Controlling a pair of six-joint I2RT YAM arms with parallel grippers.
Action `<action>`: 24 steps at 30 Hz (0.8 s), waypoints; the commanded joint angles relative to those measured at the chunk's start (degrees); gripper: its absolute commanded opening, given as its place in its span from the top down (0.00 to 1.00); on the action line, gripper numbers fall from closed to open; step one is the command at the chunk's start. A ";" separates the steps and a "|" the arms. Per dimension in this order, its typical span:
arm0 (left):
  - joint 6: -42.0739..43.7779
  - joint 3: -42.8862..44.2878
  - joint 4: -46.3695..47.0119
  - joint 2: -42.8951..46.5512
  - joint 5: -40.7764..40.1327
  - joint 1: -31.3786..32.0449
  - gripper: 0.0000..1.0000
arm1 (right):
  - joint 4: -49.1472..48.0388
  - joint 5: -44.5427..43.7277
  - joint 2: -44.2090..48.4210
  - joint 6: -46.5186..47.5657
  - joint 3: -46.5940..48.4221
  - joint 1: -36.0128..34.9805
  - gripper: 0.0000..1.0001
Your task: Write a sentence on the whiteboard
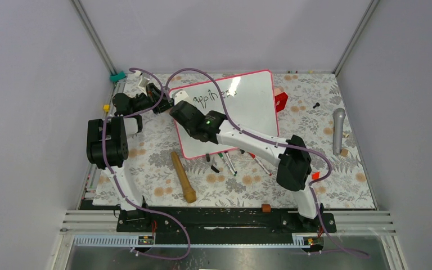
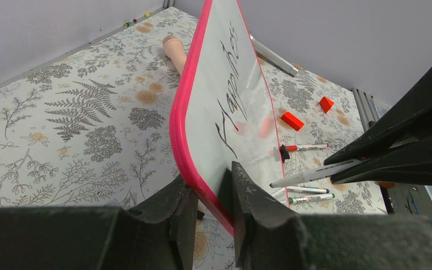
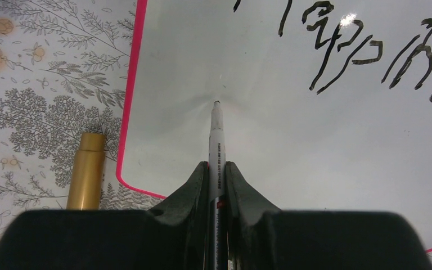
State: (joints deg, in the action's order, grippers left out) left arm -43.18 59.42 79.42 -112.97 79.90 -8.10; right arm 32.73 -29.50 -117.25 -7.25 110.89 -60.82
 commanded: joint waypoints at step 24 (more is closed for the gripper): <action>9.42 -1.37 4.60 -0.86 14.85 1.16 1.00 | 0.35 -1.86 -4.41 3.18 5.42 -0.35 1.00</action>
State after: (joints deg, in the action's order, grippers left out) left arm -43.11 59.42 79.31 -112.97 79.83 -8.12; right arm 33.41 -31.03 -120.44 -5.23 113.62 -60.93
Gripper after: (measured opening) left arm 0.241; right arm 0.180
